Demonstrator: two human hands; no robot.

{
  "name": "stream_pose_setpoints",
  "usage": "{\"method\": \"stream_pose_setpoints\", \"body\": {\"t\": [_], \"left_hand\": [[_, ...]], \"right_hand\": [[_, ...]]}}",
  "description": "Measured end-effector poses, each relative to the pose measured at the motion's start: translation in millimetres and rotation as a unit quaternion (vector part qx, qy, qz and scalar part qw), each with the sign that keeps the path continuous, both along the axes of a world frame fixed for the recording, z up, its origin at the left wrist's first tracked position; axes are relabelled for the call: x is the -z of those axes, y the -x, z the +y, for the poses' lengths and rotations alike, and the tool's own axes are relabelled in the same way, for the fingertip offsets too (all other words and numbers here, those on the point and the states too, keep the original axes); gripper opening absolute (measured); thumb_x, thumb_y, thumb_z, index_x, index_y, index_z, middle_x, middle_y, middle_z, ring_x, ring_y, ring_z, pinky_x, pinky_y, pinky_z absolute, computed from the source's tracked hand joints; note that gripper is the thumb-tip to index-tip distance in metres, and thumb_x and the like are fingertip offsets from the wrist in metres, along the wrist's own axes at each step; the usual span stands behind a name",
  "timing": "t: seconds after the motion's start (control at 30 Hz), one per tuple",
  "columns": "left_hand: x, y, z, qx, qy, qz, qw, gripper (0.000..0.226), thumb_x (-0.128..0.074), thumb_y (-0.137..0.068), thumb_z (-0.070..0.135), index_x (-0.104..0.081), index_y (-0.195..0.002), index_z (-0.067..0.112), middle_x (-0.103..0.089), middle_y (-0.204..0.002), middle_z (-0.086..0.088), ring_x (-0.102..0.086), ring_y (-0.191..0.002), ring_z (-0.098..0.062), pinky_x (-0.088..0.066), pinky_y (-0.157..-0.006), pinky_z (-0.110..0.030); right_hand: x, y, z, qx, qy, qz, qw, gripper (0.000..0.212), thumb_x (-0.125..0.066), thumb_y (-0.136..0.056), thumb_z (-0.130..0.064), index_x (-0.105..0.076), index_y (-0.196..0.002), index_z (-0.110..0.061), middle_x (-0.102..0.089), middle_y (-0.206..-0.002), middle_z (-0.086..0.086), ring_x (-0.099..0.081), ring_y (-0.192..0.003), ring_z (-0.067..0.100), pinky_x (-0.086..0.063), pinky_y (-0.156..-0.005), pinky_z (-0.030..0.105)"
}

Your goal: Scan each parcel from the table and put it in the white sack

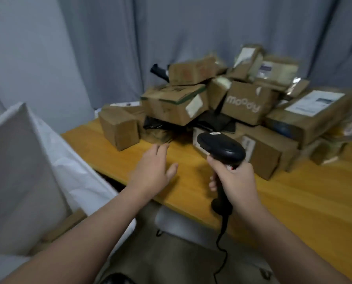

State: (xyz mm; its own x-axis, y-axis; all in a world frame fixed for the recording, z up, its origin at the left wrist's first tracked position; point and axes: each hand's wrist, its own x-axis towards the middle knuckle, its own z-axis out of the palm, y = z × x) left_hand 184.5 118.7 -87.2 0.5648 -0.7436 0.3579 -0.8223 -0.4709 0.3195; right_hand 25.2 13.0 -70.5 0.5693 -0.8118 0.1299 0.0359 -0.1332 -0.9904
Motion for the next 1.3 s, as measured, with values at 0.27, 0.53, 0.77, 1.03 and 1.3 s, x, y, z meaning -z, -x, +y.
{"method": "stream_pose_setpoints", "body": {"t": [0.27, 0.53, 0.77, 1.03, 1.3], "left_hand": [[-37, 44, -105, 0.088, 0.013, -0.034, 0.995, 0.064, -0.053, -0.094, 0.042, -0.029, -0.147, 0.017, -0.034, -0.144, -0.003, -0.036, -0.131, -0.022, -0.038, -0.102, -0.033], [-108, 66, -231, 0.098, 0.078, -0.070, 0.990, 0.088, -0.057, -0.086, 0.057, -0.018, -0.150, 0.012, -0.027, -0.148, -0.014, -0.033, -0.133, -0.032, -0.036, -0.107, -0.041], [-153, 75, -315, 0.016, 0.055, -0.012, 0.998, 0.109, -0.061, -0.075, 0.070, 0.001, -0.152, 0.027, -0.008, -0.154, -0.027, -0.020, -0.139, -0.042, -0.027, -0.110, -0.051], [-158, 78, -330, 0.039, 0.133, 0.113, 0.984, 0.091, -0.073, -0.075, 0.045, -0.020, -0.147, 0.027, -0.025, -0.146, -0.022, -0.032, -0.131, -0.040, -0.034, -0.105, -0.047], [-105, 99, -205, 0.243, 0.314, 0.164, 0.903, 0.084, -0.082, -0.067, 0.039, -0.023, -0.127, 0.045, -0.027, -0.137, 0.001, -0.035, -0.128, -0.014, -0.033, -0.109, -0.030]], "right_hand": [[-28, 72, -63, 0.121, -0.038, -0.052, 0.991, 0.028, -0.069, -0.087, -0.024, -0.064, -0.067, -0.005, -0.059, -0.055, 0.012, -0.058, -0.048, 0.024, -0.051, -0.048, 0.032], [-53, 110, -119, 0.199, -0.034, -0.070, 0.977, 0.032, -0.069, -0.086, -0.025, -0.061, -0.063, -0.006, -0.057, -0.053, 0.011, -0.057, -0.047, 0.025, -0.049, -0.049, 0.032], [-67, 115, -157, 0.222, -0.027, -0.087, 0.971, 0.029, -0.070, -0.086, -0.024, -0.059, -0.065, -0.008, -0.056, -0.052, 0.010, -0.055, -0.044, 0.023, -0.047, -0.045, 0.028], [-68, 122, -156, 0.233, -0.040, -0.102, 0.966, 0.027, -0.069, -0.086, -0.025, -0.061, -0.068, -0.006, -0.057, -0.054, 0.010, -0.057, -0.045, 0.021, -0.050, -0.045, 0.028], [-73, 142, -120, 0.200, -0.076, -0.209, 0.954, 0.023, -0.067, -0.088, -0.023, -0.064, -0.075, -0.005, -0.059, -0.058, 0.006, -0.059, -0.050, 0.016, -0.054, -0.049, 0.026]]}}
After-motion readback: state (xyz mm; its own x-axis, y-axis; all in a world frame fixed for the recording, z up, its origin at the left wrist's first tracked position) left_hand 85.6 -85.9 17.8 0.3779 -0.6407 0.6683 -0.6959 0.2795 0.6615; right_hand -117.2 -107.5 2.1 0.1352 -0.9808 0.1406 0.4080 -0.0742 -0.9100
